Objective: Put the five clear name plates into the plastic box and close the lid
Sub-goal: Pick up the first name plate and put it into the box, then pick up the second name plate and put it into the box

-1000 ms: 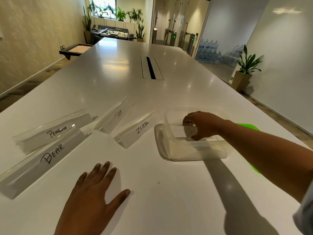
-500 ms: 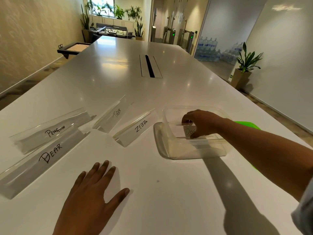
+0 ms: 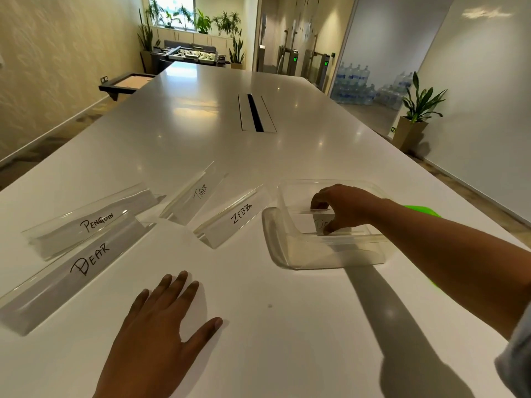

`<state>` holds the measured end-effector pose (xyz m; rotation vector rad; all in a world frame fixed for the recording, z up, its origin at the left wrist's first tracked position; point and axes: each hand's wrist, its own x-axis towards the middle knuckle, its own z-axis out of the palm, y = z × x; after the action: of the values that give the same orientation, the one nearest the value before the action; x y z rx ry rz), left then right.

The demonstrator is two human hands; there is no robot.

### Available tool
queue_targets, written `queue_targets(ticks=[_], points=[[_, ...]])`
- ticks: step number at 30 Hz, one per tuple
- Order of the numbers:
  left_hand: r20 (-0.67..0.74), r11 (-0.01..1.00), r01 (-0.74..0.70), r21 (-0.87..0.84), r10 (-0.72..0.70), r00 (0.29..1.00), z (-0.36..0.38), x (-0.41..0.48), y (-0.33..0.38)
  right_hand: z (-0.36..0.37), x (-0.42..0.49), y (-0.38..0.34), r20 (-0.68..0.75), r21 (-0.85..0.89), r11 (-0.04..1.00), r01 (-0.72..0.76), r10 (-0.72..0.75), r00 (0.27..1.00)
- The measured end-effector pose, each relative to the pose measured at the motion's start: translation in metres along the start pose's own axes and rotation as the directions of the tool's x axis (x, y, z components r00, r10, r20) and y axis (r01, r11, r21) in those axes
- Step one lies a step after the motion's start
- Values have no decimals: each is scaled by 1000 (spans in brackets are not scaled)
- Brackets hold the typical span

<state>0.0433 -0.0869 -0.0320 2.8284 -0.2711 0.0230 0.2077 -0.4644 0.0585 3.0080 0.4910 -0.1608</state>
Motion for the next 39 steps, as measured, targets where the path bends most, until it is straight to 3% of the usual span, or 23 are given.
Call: queue_targets(ticks=[4, 7, 13, 17, 19, 22, 26, 30, 39], points=[[-9, 1000, 0, -6, 0, 1000, 1, 0, 0, -10, -1, -6, -98, 195, 981, -13, 32, 995], [-11, 1000, -4, -12, 4, 1000, 1, 0, 0, -28, -12, -27, -266, 316, 948, 37, 51, 963], [-41, 999, -26, -48, 24, 999, 2, -4, -2, -49, -65, -97, -542, 492, 848, 197, 121, 832], [-66, 997, -45, -64, 41, 997, 4, -7, -5, -22, -116, -154, -674, 578, 730, 366, 174, 718], [-71, 996, -49, -76, 44, 997, 4, -7, -6, 1, -136, -177, -650, 599, 720, 350, 182, 738], [-65, 995, -49, -85, 44, 997, 5, -8, -7, 34, -150, -194, -502, 621, 757, 201, 187, 844], [-73, 994, -59, -89, 52, 996, 6, -7, -8, 63, -145, -190, -351, 495, 868, 40, 158, 923], [-82, 993, -65, -101, 57, 995, 6, -8, -8, 84, -138, -189, -281, 430, 903, -3, 137, 950], [-91, 989, -70, -130, 58, 994, 3, -9, -6, 90, -135, -189, -303, 413, 911, 11, 126, 945]])
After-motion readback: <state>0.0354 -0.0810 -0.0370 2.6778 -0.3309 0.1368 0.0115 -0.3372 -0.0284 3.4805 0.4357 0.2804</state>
